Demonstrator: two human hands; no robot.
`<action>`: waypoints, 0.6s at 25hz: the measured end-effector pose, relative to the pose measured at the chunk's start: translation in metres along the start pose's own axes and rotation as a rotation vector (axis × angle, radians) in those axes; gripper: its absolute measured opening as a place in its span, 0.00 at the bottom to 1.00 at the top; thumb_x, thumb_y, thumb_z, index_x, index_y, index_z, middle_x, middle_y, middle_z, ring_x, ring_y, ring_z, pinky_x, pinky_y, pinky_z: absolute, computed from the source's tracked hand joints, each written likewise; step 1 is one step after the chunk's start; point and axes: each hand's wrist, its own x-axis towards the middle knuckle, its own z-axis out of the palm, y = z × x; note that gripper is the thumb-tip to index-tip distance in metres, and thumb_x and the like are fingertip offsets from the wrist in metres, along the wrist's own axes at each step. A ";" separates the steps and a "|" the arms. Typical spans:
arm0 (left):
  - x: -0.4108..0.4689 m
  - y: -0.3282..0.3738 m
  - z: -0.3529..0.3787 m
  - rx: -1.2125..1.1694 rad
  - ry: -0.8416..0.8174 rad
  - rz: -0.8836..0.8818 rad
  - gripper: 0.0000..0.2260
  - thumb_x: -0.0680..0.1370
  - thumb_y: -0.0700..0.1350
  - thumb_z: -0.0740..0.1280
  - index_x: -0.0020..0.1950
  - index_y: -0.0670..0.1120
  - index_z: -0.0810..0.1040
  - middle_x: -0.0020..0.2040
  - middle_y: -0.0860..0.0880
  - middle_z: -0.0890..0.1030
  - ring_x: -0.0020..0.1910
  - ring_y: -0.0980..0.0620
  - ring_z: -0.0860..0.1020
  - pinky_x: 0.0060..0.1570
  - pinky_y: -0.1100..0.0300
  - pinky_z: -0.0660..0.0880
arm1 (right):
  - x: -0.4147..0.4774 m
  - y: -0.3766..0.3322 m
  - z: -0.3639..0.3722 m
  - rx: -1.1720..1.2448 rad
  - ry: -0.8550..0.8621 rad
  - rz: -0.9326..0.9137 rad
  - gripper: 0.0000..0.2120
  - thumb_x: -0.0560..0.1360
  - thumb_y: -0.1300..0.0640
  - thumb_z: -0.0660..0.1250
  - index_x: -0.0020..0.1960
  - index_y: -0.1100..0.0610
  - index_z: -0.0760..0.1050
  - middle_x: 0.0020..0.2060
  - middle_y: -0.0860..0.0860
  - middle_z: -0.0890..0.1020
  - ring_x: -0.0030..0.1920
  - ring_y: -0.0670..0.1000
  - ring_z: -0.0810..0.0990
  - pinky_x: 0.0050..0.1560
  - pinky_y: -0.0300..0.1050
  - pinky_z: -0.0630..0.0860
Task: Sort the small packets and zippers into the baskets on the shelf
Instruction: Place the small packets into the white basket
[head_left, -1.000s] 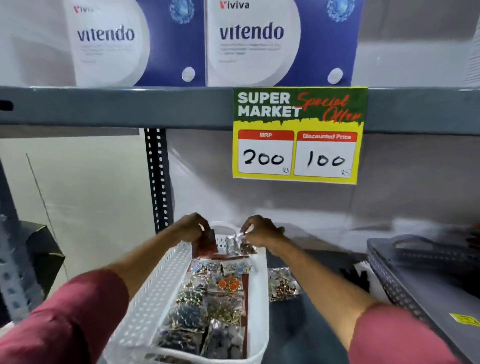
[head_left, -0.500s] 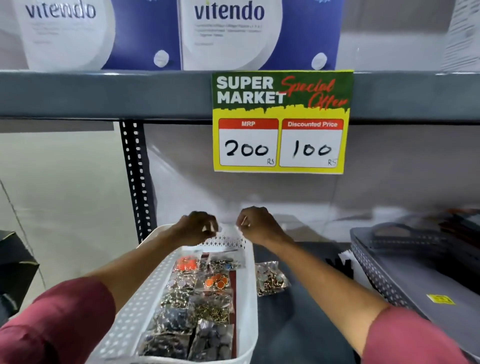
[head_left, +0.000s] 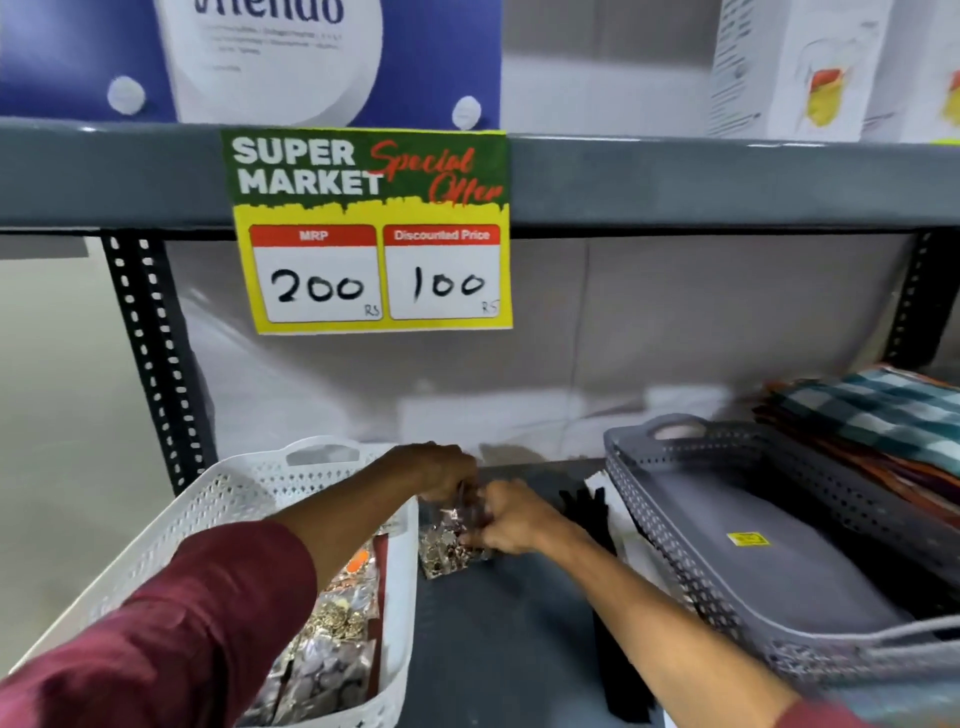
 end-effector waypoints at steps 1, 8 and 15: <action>0.001 0.001 -0.001 -0.021 -0.009 -0.009 0.12 0.80 0.46 0.63 0.59 0.43 0.79 0.57 0.42 0.82 0.45 0.45 0.78 0.46 0.55 0.75 | -0.001 0.003 0.001 0.028 -0.014 0.023 0.11 0.69 0.55 0.77 0.48 0.57 0.79 0.45 0.52 0.83 0.47 0.49 0.81 0.48 0.40 0.76; -0.001 0.008 -0.005 -0.162 -0.199 -0.004 0.19 0.71 0.47 0.77 0.59 0.41 0.82 0.51 0.47 0.83 0.46 0.51 0.77 0.51 0.58 0.75 | -0.022 0.030 -0.024 0.192 0.033 0.124 0.27 0.74 0.57 0.72 0.71 0.57 0.67 0.60 0.55 0.78 0.56 0.50 0.76 0.53 0.39 0.72; -0.029 -0.025 -0.038 -0.504 0.270 0.023 0.07 0.76 0.35 0.67 0.48 0.40 0.84 0.47 0.44 0.85 0.39 0.52 0.79 0.34 0.71 0.70 | -0.013 0.018 -0.050 0.593 0.315 0.029 0.16 0.73 0.61 0.72 0.57 0.51 0.72 0.47 0.55 0.82 0.43 0.50 0.80 0.37 0.39 0.76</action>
